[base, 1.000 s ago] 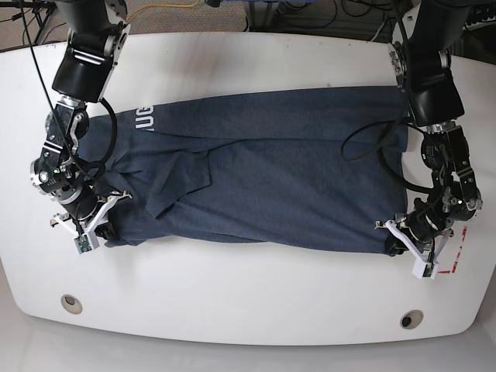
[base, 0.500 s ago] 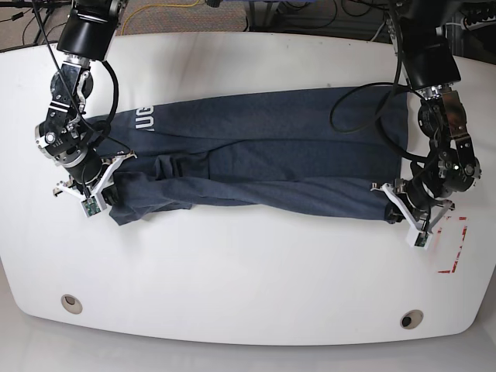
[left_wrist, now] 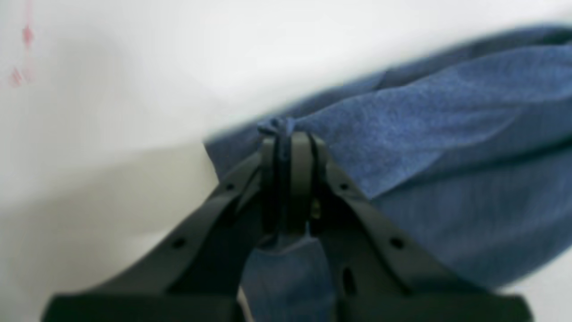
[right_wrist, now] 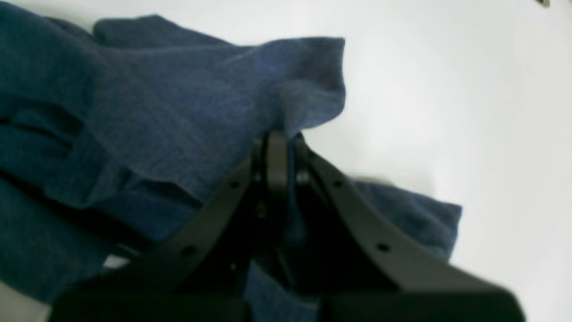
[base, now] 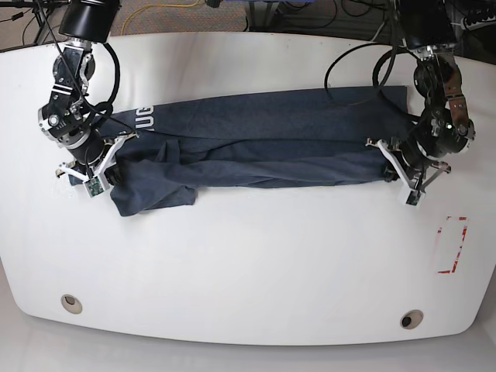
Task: Fold the T-shirt properly
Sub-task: 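Fold the hem with both grippers up over toward the collar edge, then release the right gripper and tuck the shirt end under it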
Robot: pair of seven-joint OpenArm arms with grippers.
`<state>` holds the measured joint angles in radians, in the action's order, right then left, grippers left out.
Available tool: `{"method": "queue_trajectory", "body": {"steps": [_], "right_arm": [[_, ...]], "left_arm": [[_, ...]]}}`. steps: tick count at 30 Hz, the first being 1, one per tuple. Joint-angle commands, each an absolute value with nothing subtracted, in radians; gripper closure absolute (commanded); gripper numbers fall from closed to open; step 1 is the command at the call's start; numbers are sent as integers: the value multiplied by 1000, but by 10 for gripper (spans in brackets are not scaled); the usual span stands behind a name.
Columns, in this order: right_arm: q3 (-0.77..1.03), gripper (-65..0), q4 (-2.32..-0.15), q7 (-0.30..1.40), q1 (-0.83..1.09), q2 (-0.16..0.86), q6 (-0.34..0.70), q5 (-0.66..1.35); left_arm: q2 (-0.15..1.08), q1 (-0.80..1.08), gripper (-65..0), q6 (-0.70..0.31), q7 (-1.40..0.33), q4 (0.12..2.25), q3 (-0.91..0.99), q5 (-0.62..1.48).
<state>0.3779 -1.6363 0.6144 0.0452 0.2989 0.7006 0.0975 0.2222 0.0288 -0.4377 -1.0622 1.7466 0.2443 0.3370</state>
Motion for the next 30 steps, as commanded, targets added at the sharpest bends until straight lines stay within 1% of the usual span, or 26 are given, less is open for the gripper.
{"method": "queue_trajectory", "body": {"steps": [1,11,19,24,25,27,28,30], "right_arm": [[410,-2,-1658,593,36,315,698,108],[467,-5,-1653,685,33,315,698,108],[466,-6,-1653,690,36,314,698,105],[469,-8,-1653,723,42,288,698,99],[469,-8,-1653,731,42,288,698,99],[469,-24,-1653,748,42,288,698,99],[469,-51,-1653,756,42,288,698,99],[469,-127,-1653,769,42,285,698,97]], "left_arm": [[236,51,0,-437,-1049,1785,249,344],[286,137,0,-437,-1049,1785,249,344],[289,140,0,-437,-1049,1785,249,344],[320,142,0,-437,-1049,1784,243,344],[320,142,-10,-437,-1049,1782,243,343],[321,143,-56,-437,-1049,1782,243,343],[321,151,-93,-437,-1049,1785,245,343],[321,162,-167,-437,-1049,1787,246,343]]}}
